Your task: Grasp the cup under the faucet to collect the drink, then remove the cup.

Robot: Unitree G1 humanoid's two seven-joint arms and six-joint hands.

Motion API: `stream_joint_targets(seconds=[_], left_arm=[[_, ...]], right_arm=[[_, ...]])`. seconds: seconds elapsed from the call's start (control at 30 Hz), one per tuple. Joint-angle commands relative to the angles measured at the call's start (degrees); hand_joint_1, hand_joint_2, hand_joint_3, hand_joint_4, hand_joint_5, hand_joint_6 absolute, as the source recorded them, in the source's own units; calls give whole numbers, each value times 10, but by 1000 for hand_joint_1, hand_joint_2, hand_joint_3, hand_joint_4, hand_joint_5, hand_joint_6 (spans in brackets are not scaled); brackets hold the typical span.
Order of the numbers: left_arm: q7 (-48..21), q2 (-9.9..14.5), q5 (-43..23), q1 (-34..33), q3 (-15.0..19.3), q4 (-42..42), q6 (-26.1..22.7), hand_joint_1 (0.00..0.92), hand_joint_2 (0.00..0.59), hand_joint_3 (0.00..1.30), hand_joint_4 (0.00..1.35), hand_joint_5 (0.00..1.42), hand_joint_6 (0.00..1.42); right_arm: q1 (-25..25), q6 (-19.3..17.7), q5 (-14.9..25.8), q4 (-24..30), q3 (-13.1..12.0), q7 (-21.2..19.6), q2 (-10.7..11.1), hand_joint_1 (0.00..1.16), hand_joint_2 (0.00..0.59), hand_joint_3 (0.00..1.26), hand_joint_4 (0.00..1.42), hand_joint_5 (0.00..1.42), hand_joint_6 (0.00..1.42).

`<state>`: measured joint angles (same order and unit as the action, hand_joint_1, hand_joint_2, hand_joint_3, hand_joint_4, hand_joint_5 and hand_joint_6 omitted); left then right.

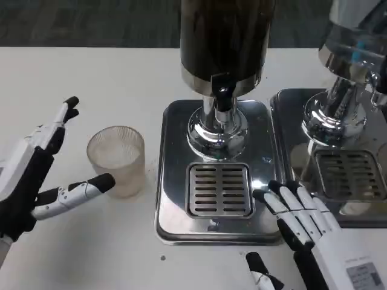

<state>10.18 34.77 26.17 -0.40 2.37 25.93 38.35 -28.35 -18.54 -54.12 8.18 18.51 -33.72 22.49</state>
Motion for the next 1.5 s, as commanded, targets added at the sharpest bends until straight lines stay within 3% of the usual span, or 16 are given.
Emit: stream_joint_targets(seconds=[0.03, 0.37, 0.57, 0.83, 1.5], left_arm=[[-21, 1, -16, -26, -13, 34, -1, 43, 13, 0, 0, 92, 81], [-79, -5, -68, -77, -26, 111, 21, 74, 9, 0, 0, 101, 85], [-113, -3, -77, -103, -39, 146, 17, 143, 12, 0, 0, 72, 76], [-153, 1, -80, -132, -55, 194, 20, 148, 11, 0, 0, 32, 29], [-152, -1, -66, -148, -69, 223, -14, 141, 12, 0, 0, 30, 10]], right_arm=[[-2, -6, 9, -5, -2, -4, -3, 371, 429, 165, 85, 48, 93], [-7, -8, 18, -1, -3, 1, -1, 375, 429, 183, 94, 63, 109], [-6, -11, 23, -1, -4, -1, -1, 364, 437, 197, 109, 83, 126], [-6, -17, 27, -3, -6, -2, -1, 360, 437, 205, 109, 86, 138], [-16, -23, 35, 3, -8, 0, -3, 355, 437, 214, 119, 121, 174]])
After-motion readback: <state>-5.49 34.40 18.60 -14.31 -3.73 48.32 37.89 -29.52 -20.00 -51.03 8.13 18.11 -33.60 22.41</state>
